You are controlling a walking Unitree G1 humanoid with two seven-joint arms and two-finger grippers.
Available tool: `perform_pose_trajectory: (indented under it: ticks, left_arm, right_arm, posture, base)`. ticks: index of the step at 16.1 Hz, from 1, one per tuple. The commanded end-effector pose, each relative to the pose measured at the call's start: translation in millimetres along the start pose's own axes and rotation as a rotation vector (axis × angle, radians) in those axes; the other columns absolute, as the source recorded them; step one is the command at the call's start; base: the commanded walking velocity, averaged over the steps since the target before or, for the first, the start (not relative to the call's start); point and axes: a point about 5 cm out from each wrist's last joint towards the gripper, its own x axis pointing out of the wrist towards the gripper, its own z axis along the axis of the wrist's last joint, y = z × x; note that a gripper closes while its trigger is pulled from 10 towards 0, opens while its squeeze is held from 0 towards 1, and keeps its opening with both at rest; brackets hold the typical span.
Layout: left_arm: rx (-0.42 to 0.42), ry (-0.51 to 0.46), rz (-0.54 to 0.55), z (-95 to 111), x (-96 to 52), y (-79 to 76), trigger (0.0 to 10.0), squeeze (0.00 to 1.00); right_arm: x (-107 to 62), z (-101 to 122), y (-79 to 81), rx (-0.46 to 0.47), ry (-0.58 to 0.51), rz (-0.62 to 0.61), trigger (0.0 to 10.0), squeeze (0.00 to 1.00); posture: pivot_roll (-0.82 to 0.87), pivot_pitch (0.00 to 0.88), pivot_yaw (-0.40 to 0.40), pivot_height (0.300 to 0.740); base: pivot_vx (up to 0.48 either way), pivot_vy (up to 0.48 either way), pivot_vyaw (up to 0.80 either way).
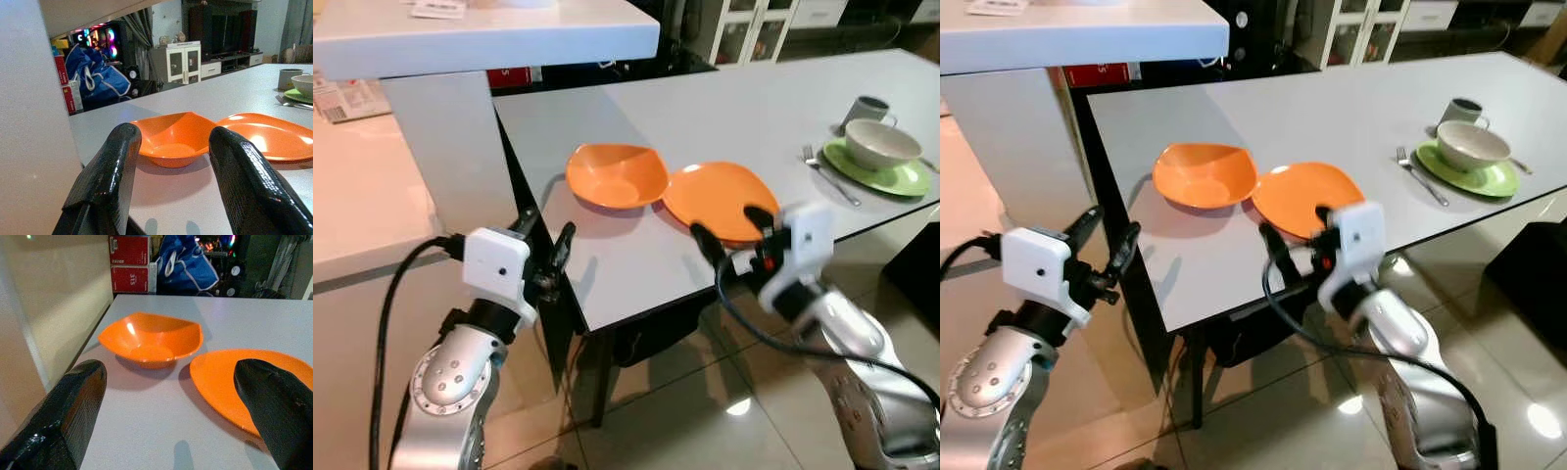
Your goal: Setting the table
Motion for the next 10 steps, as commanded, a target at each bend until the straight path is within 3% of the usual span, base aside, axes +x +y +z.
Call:
perform_pose_trajectory:
  ticks: [1,10]
  left_arm:
    - [0.008,0.023,0.015,-0.6,-2.8,3.6,10.0,0.0]
    - [0.024,0.068,-0.005,-2.0,-2.3,7.6,10.0,0.0]
  right_arm:
    - [-1.9,-2.0,4.0,0.004,0.0,0.036,10.0,0.0]
    - [-8.1,-4.3,12.1,-0.006,-0.017,0.095,10.0,0.0]
  posture:
    - [0.05,0.0,-0.037,0.74]
    - [0.05,0.0,-0.028,0.74]
  base:
    - [0.0,0.337,0.0]
    - [0.0,0.332,0.0]
